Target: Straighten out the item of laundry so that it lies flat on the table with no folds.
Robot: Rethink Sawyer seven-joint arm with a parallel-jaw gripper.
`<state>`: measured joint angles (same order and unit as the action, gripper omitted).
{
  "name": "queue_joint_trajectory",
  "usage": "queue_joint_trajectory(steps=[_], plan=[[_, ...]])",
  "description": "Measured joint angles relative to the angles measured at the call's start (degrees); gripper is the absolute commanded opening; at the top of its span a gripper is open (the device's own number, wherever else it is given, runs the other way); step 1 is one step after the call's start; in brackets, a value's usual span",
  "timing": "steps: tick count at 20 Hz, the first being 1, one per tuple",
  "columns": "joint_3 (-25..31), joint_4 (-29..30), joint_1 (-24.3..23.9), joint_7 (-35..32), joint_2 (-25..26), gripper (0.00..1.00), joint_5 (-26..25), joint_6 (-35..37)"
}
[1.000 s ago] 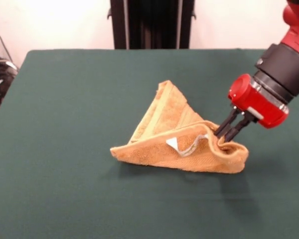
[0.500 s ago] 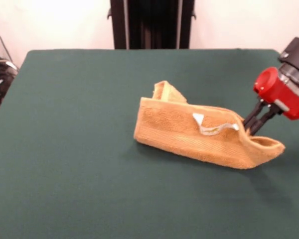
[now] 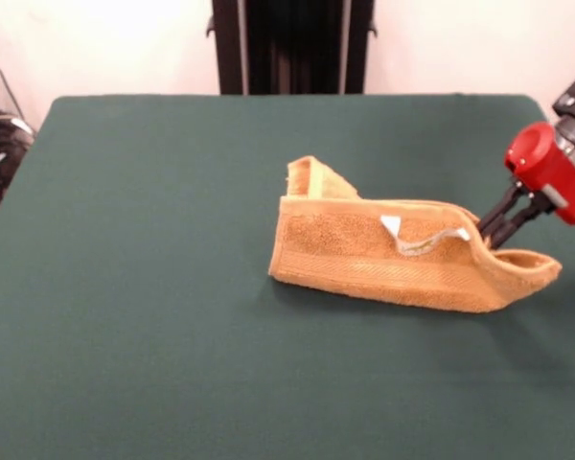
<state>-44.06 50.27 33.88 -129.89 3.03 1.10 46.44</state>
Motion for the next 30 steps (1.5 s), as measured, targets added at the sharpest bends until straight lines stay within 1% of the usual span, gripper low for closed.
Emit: queue_joint_trajectory(steps=[8,14,19,30], plan=[[-2.2,-2.7,0.1,-1.0,2.5,0.00,0.7,3.5],[-3.4,-4.7,0.4,-3.4,3.7,0.00,1.0,6.8],[-3.4,-5.1,1.0,-3.8,4.1,0.00,1.4,8.1],[-3.3,-5.1,2.2,-3.8,4.1,0.00,4.5,8.8]])
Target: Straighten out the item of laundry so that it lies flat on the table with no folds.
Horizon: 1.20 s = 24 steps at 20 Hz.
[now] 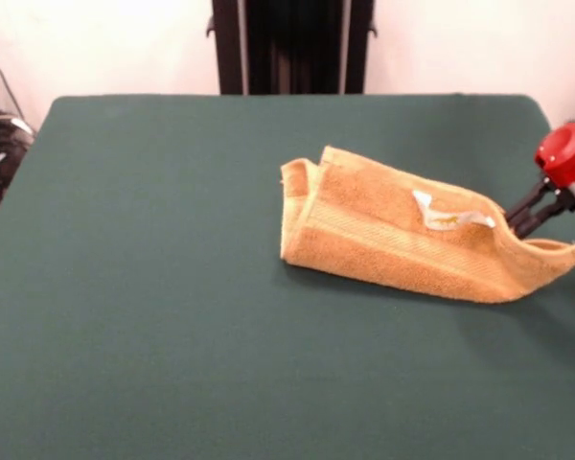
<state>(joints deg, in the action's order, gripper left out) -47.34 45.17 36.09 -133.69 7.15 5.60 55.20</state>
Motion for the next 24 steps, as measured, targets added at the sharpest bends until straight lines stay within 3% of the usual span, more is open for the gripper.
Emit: queue_joint_trajectory(steps=[13,24], plan=[[0.0,-0.8,1.3,0.0,0.5,0.00,3.0,4.5],[-0.2,-5.7,1.4,0.0,2.5,0.00,3.5,13.1]])
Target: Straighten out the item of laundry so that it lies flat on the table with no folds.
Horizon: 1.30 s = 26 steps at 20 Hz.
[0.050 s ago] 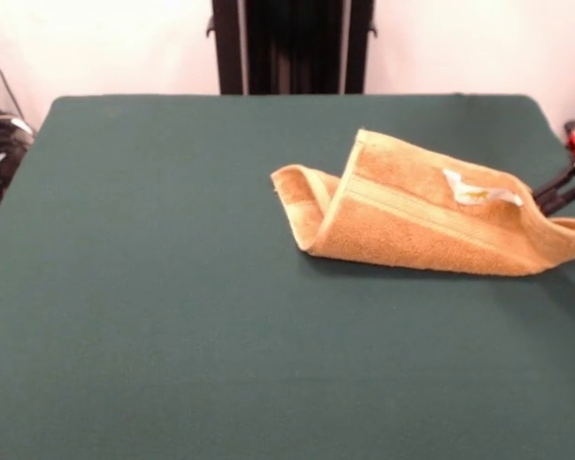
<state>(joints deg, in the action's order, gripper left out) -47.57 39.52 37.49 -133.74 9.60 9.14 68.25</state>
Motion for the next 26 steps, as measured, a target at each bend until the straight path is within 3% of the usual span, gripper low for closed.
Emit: queue_joint_trajectory(steps=[10,26], plan=[[-0.1,-3.1,0.0,0.0,1.9,0.00,0.0,4.1],[-0.1,-4.8,0.0,-0.3,3.8,0.00,0.0,4.2]])
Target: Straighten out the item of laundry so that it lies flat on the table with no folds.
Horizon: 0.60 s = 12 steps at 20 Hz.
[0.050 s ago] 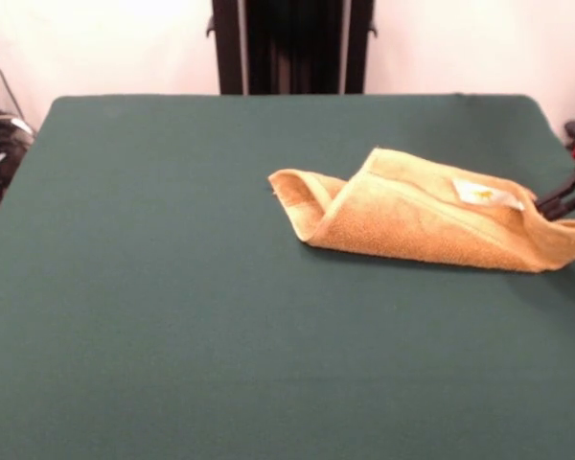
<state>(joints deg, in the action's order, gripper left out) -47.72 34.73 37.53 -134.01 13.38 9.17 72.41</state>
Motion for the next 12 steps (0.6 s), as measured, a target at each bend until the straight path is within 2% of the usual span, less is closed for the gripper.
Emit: queue_joint_trajectory(steps=[4,5,12], plan=[[0.0,0.0,0.0,0.0,0.0,0.00,0.0,-0.4],[0.0,0.0,-0.1,0.0,0.0,1.00,0.0,-0.6],[0.1,0.0,-0.1,0.0,0.0,1.00,0.0,-0.6]])
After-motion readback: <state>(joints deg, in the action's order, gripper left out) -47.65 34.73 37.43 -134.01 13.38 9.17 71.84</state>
